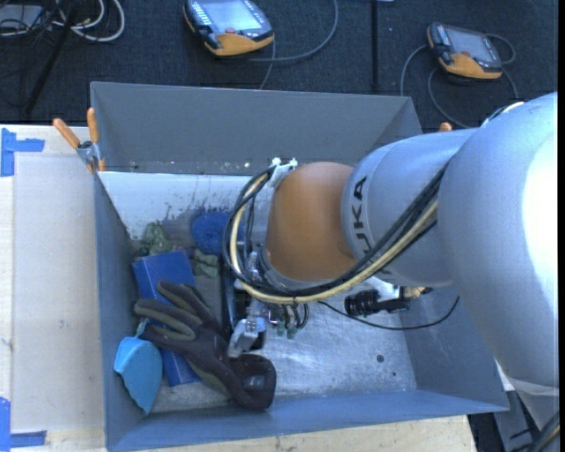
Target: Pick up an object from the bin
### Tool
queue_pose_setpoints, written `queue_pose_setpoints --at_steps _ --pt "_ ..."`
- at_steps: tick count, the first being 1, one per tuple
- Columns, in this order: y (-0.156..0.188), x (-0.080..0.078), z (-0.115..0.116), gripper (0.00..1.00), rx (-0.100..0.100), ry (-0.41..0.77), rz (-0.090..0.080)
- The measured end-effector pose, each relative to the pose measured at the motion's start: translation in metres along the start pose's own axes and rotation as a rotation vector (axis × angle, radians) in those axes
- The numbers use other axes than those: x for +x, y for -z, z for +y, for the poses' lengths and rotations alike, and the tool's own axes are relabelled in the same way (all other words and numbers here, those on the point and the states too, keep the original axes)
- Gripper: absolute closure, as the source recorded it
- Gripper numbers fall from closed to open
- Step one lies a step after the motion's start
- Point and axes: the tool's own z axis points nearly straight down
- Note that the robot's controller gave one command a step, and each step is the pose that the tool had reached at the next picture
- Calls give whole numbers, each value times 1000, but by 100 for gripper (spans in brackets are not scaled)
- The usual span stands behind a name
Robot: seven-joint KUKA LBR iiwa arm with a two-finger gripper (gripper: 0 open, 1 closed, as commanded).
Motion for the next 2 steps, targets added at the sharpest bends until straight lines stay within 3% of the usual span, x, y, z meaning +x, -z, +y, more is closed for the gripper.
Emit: queue_pose_setpoints --at_steps 1,2 --pt "-22 26 0 100 9 -27 -16" --pt "-22 26 0 100 9 -27 -16"
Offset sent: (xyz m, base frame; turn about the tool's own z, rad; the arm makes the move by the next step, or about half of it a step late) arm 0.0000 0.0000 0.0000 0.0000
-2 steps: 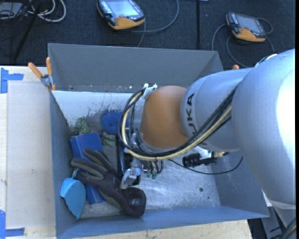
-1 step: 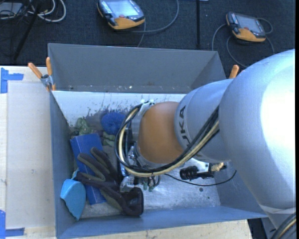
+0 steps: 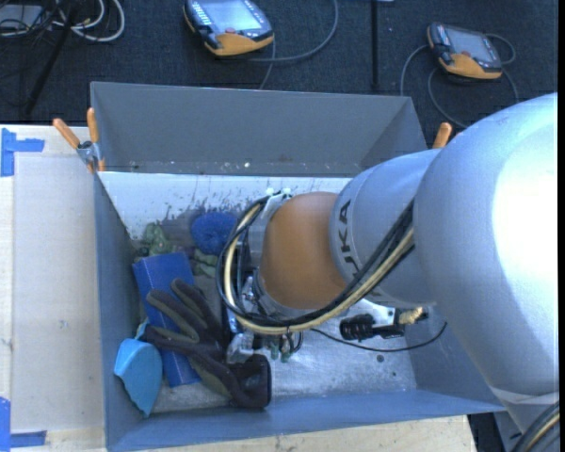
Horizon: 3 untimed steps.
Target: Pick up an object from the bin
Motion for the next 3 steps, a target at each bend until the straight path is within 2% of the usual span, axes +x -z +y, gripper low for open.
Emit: queue_pose_setpoints --at_steps 1,2,3 --pt "2 0 0 100 1 0 4" --pt "15 6 -1 100 8 2 31" --pt "29 7 -1 100 11 2 45"
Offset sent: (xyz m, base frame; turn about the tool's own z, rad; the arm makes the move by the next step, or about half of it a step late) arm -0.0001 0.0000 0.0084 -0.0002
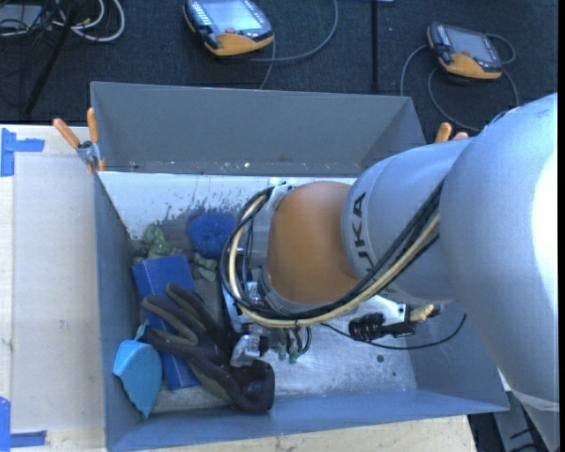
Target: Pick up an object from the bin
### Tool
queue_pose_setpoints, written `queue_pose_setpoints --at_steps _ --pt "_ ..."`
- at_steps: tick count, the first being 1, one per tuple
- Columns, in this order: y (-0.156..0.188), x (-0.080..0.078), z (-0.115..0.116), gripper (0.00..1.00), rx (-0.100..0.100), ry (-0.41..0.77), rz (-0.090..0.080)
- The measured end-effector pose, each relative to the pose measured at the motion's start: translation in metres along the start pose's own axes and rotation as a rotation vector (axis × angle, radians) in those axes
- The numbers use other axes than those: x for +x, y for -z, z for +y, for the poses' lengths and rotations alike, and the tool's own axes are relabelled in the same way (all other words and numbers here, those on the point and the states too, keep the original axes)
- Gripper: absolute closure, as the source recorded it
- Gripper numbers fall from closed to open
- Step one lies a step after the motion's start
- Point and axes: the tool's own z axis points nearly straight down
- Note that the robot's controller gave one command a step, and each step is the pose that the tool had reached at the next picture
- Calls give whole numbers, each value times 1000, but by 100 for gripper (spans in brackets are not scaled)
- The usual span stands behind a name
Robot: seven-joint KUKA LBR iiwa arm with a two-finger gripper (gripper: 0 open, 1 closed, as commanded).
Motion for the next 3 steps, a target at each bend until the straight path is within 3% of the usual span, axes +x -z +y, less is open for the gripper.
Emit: queue_pose_setpoints --at_steps 3 --pt "43 3 -1 100 2 2 14"
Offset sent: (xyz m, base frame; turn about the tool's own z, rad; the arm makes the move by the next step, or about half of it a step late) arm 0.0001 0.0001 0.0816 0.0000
